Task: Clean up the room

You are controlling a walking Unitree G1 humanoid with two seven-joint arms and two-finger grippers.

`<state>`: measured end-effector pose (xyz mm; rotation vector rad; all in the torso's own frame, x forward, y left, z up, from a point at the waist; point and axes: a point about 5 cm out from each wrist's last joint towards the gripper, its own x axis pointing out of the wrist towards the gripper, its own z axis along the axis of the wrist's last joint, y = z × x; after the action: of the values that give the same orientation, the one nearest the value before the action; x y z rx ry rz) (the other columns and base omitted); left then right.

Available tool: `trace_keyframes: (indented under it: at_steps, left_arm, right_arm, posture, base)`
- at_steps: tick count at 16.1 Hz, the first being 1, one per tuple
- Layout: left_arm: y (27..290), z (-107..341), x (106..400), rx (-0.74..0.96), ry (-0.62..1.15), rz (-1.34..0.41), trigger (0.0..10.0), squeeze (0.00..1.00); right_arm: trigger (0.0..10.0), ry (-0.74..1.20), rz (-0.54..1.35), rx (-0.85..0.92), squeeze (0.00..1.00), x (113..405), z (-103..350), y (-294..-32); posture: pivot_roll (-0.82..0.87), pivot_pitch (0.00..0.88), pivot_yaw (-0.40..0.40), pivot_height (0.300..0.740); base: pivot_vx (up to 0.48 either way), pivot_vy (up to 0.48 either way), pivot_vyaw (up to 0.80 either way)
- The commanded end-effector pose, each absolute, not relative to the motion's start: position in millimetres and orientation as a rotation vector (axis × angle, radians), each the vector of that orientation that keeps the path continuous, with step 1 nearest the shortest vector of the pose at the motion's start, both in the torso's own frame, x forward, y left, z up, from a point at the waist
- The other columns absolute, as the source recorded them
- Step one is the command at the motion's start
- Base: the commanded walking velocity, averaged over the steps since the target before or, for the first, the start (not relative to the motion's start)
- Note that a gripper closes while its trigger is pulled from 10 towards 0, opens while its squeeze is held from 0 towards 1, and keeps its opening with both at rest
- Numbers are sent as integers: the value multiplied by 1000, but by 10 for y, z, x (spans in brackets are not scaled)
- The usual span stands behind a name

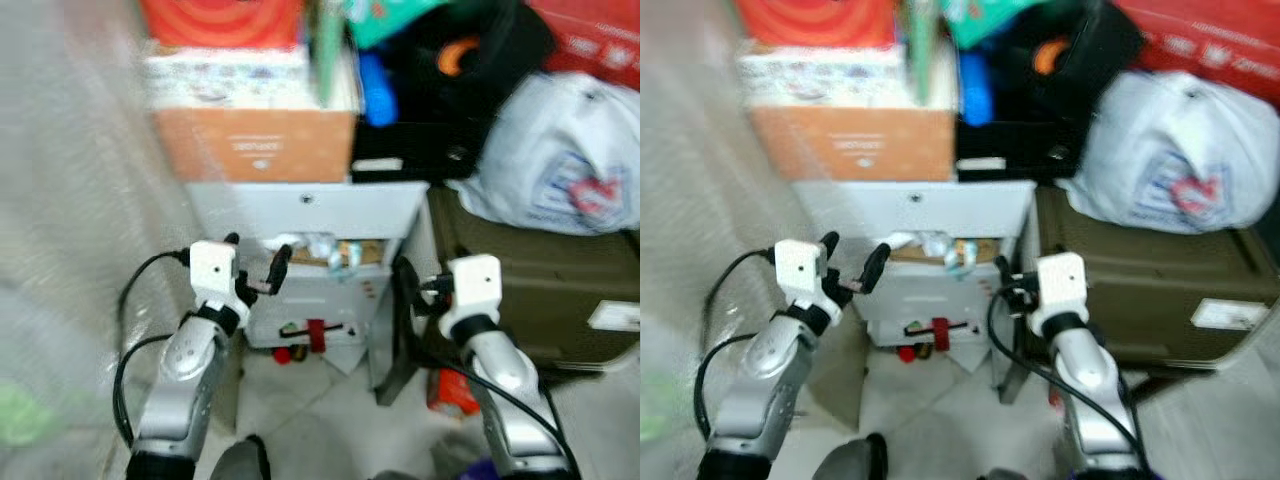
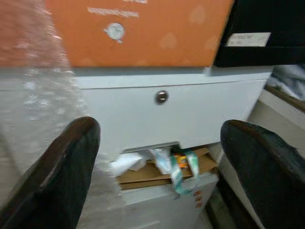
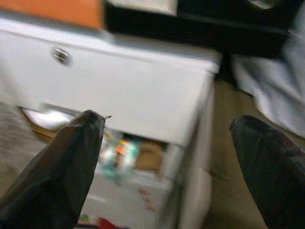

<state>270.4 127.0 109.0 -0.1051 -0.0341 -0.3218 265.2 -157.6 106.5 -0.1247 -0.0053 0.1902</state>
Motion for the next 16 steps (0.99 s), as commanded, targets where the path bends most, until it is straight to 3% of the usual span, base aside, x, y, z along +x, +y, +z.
trace_keyframes:
  at_steps: [1, 5, 13, 16]
  left_arm:
    - [1305, 1068, 2683, -97, -18, -307, 10000, 0]
    - [1292, 1072, 2685, -100, -15, -320, 10000, 0]
    - [1292, 1070, 2687, -111, -9, -316, 10000, 0]
    - [1305, 1057, 2692, -122, 0, -307, 10000, 0]
  right_arm:
    - [10000, 4, 185, -136, 0, 2625, 1056, -1619]
    - [10000, 7, 180, -122, 0, 2627, 1055, -1627]
    - [10000, 9, 175, -118, 0, 2637, 1058, -1634]
    - [10000, 10, 176, -116, 0, 2642, 1057, -1632]
  posture:
    - [-33, 104, -11, 740]
    - [-36, 111, -11, 740]
    - [-37, 116, -10, 740]
    - [-37, 117, -10, 740]
  base:
    - [0, 0, 800]
    - [0, 0, 0]
    - [0, -268, 0]
    - [0, 0, 0]
